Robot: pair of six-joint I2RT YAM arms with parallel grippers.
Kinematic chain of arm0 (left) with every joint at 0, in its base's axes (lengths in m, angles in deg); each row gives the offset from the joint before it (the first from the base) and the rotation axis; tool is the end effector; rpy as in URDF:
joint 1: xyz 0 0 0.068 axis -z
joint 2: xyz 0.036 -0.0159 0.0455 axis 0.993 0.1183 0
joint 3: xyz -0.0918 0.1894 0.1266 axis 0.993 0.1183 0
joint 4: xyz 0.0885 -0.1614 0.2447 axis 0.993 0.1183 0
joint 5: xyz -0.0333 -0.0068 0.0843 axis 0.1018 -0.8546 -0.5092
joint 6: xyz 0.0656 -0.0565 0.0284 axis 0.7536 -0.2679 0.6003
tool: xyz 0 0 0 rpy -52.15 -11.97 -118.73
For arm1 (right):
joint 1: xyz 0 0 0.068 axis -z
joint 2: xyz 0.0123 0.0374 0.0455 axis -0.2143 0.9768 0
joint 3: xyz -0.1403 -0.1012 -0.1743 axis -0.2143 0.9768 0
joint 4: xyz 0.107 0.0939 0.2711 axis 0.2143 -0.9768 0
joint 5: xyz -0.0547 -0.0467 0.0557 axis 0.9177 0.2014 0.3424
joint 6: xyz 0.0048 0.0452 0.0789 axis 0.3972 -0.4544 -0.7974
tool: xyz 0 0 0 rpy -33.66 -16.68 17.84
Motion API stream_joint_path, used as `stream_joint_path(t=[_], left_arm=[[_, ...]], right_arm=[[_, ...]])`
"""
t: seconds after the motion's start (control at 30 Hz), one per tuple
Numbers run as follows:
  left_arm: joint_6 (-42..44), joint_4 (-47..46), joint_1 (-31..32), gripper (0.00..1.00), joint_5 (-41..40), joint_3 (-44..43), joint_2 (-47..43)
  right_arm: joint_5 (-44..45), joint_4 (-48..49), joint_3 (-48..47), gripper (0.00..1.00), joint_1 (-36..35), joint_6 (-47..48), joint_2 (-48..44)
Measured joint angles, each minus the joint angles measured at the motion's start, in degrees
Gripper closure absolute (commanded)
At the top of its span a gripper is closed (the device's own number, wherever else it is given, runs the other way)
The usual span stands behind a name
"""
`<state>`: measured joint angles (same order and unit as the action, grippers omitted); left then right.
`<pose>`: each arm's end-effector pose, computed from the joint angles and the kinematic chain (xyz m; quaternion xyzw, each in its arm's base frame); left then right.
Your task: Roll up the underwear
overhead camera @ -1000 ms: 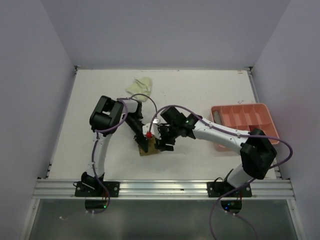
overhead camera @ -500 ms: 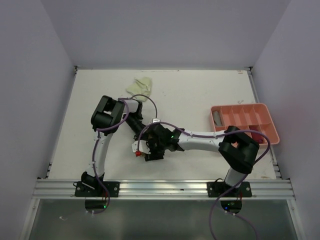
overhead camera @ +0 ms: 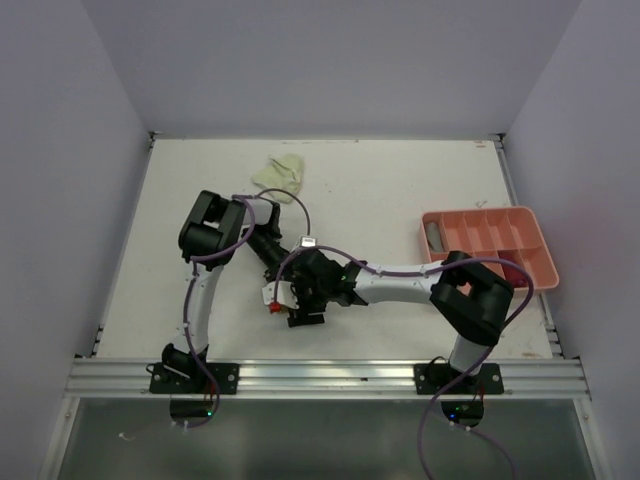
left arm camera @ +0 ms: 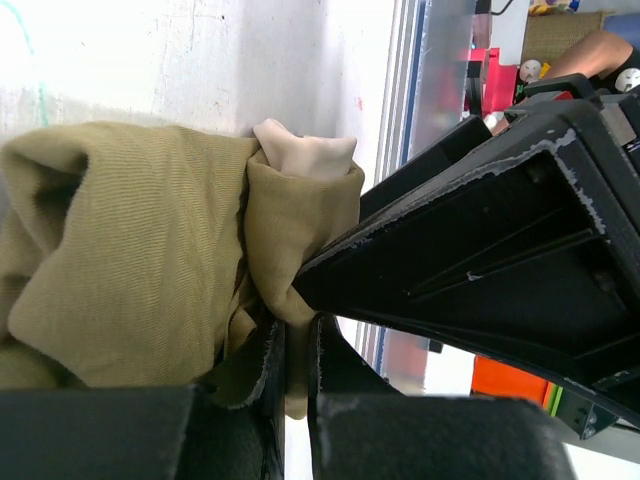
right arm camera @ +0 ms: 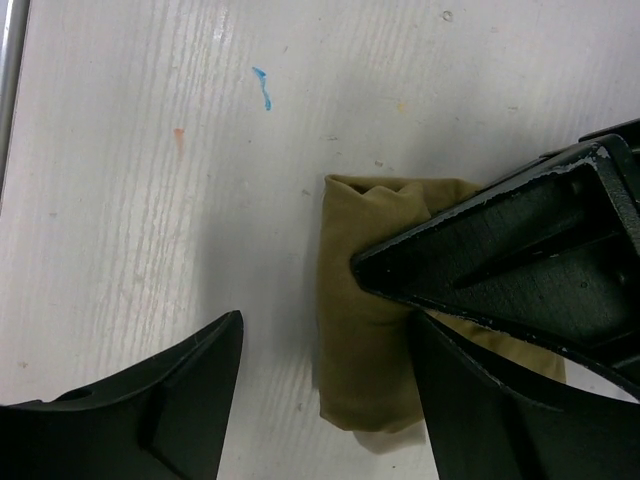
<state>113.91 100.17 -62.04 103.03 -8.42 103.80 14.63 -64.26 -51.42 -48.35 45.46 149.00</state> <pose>0.2856 -0.1842 0.0018 -0.3784 -0.7377 0.5290 0.1811 0.1806 0.3717 0.0659 -0.7474 0.5627 0.1998 0.2913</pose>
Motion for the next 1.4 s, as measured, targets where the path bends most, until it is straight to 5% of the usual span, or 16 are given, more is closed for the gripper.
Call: stream_joint_path(t=[0.67,0.77,0.8,0.9,0.97,1.13,1.4], left_arm=[[0.07,0.17,0.24,0.91,-0.24,0.02,-0.02],[0.11,0.17,0.26,0.88,-0.28,0.02,-0.02],[0.11,0.17,0.26,0.87,-0.31,0.0,-0.02],[0.09,0.26,0.28,0.78,-0.9,0.02,-0.15],[-0.07,-0.33,0.26,0.67,-1.31,0.42,-1.03],[-1.36,-5.7,-0.63,0.49,-4.48,2.54,-8.9],[-5.88,-26.25,-13.42,0.4,-8.17,5.07,-35.26]], right_arm=[[2.36,0.33,-1.03,0.37,0.48,2.16,1.27],[1.4,2.27,-0.37,0.55,0.5,2.36,1.84],[1.27,2.71,-0.26,0.71,0.57,2.49,1.97],[0.0,2.95,-0.31,0.95,1.01,2.54,2.36],[-1.79,2.84,-0.59,1.0,2.03,2.16,2.56],[-10.86,2.16,-3.91,1.0,6.58,-1.01,5.66],[-25.83,-4.02,-11.72,1.0,13.03,-5.07,12.59]])
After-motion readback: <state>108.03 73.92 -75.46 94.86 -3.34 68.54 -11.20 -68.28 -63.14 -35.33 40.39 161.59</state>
